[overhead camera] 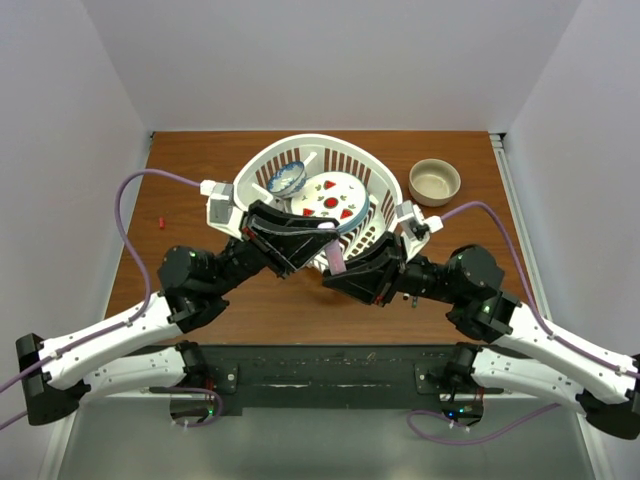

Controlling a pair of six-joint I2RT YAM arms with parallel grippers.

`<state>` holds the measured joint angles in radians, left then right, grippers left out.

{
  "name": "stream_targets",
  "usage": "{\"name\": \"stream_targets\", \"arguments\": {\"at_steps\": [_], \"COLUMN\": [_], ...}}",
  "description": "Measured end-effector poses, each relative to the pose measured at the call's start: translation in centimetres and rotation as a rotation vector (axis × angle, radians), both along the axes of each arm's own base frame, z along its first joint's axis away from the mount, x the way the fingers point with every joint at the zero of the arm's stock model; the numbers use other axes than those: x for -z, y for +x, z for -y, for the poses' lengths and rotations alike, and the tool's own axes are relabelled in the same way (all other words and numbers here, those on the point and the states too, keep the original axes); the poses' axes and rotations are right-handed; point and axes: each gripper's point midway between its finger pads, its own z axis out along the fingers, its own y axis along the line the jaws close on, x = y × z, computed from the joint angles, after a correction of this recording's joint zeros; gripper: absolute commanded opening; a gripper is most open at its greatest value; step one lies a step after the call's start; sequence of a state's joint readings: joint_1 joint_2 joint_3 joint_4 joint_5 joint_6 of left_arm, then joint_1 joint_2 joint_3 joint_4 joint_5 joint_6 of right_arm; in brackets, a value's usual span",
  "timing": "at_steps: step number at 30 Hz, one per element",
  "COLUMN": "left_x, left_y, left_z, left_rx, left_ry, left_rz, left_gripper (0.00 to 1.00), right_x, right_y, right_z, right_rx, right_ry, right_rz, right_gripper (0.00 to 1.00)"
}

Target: Insert the pens into the pen caps

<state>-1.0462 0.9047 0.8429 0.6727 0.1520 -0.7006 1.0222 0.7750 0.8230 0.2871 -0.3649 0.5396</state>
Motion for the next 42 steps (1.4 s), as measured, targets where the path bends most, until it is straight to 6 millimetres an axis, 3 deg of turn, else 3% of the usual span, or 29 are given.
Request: {"name": "stream_targets", "arguments": {"at_steps": [13, 22, 28, 31, 32, 34, 38, 42], "left_x": [0.5, -0.2, -1.2, -2.1, -2.5, -3.5, -4.1, -3.3], "left_y": [0.0, 0.5, 0.8, 1.2, 1.3, 1.5, 2.2, 3.0], "left_z": [-1.7, -3.1, -2.9, -2.5, -2.4, -2.2, -0.9, -0.2], "left_rx": [0.004, -0.045, -0.061, -0.092, -0.104, -0.122, -0.157, -0.197], "left_ry": [-0.121, -0.207, -0.208, -0.153, -0.131, -0.087, 0.052, 0.173], "left_rz": [-0.028, -0.023, -0.013, -0.003, 0.003, 0.012, 0.031, 0.032], "left_gripper": [0.0, 0.0, 0.0, 0.2, 0.35, 0.46, 0.78, 0.88], "right_x": [-0.8, -1.6, -2.3, -2.7, -3.0, -3.5, -3.2, -0.6], "right_y": [0.3, 1.1, 1.4, 1.9, 2.0, 2.2, 3.8, 5.5], "right_z": [-0.9, -1.9, -1.9, -1.5, -1.4, -1.1, 0.1, 2.6], "right_rx": [0.008, 0.012, 0.026, 0.056, 0.067, 0.09, 0.202, 0.345], "right_ry": [-0.153, -0.264, -0.28, -0.27, -0.26, -0.233, -0.193, -0.222], "right_rz": [0.006, 0.005, 0.023, 0.047, 0.056, 0.075, 0.096, 0.056], "right_gripper": [0.0, 0.0, 0.0, 0.0, 0.0, 0.0, 0.0, 0.0]}}
